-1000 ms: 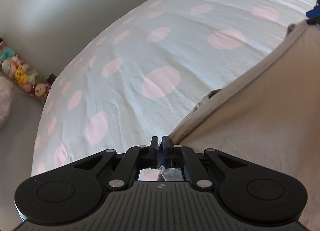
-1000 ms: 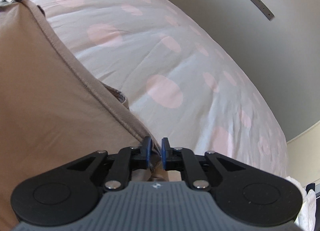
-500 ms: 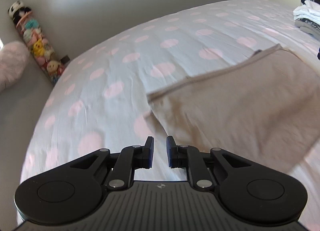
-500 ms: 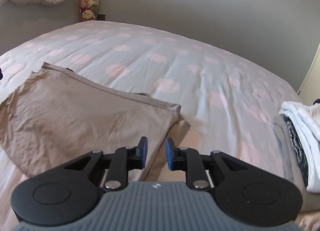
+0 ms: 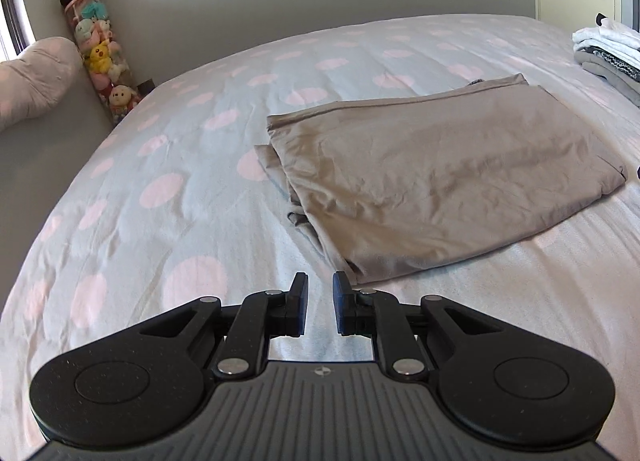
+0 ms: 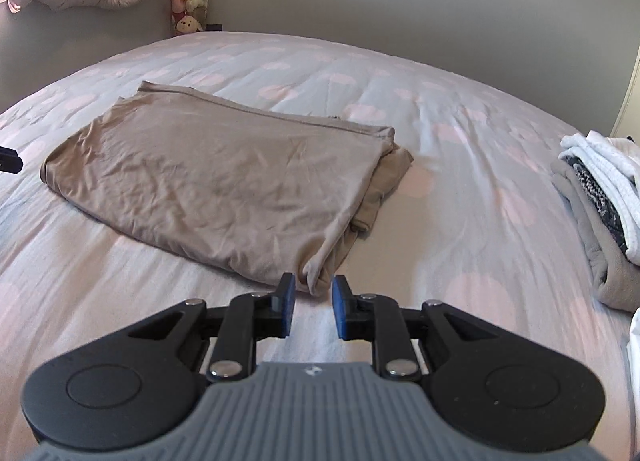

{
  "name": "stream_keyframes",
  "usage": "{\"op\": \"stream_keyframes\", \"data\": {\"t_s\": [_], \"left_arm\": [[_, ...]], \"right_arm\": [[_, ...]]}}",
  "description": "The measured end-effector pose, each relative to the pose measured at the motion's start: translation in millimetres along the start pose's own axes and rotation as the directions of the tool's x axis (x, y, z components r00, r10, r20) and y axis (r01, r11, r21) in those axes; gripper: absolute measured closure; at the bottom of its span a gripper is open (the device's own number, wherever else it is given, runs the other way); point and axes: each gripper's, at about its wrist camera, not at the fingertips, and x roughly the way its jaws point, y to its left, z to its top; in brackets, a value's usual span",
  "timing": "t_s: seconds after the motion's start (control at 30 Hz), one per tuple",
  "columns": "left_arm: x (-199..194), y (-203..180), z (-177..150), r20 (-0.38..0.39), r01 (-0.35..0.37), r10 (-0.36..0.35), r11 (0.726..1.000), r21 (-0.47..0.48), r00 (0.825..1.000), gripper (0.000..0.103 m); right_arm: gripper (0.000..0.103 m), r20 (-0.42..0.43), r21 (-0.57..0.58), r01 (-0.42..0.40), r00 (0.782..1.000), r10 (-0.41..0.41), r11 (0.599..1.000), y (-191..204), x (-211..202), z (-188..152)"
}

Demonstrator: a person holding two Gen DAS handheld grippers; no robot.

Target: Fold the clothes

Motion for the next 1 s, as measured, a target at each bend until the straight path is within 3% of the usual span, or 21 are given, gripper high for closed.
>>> {"op": "stream_keyframes", "data": {"t_s": [0.23, 0.43, 0.63, 0.77, 0.87, 1.0], "left_arm": [[19, 1, -12, 0.001, 0.024, -0.024, 1.000, -0.001, 1.000, 0.091], [25, -1, -11, 0.021, 0.053, -0.053, 0.999, 0.006, 0.998, 0.091], [27, -1, -9, 0.018, 0.075, -0.075, 0.997, 0.002, 0.997, 0.091], [29, 0, -8, 0.014, 0.094, -0.094, 0.996, 0.001, 0.996, 0.103], [29, 3, -6, 0.005, 0.072, -0.072, 0.997, -0.014, 0.997, 0.103], [19, 18, -7, -0.010, 0.027, -0.027, 0.998, -0.057, 1.000, 0.103]], "right_arm": [[0.081, -0.050, 0.020, 0.005, 0.999, -0.004, 1.000, -2, 21, -3], [0.081, -0.043, -0.004, 0.023, 0.999, -0.023, 1.000, 1, 28, -3], [0.098, -0.053, -0.014, 0.025, 0.998, -0.025, 1.000, 2, 32, -3], [0.100, -0.051, -0.013, 0.029, 0.998, -0.029, 1.000, 2, 31, -3], [0.101, -0.048, -0.014, 0.058, 0.997, -0.059, 0.998, 2, 29, -2], [0.103, -0.048, 0.038, 0.158, 0.987, -0.157, 0.987, -12, 23, -3]]}}
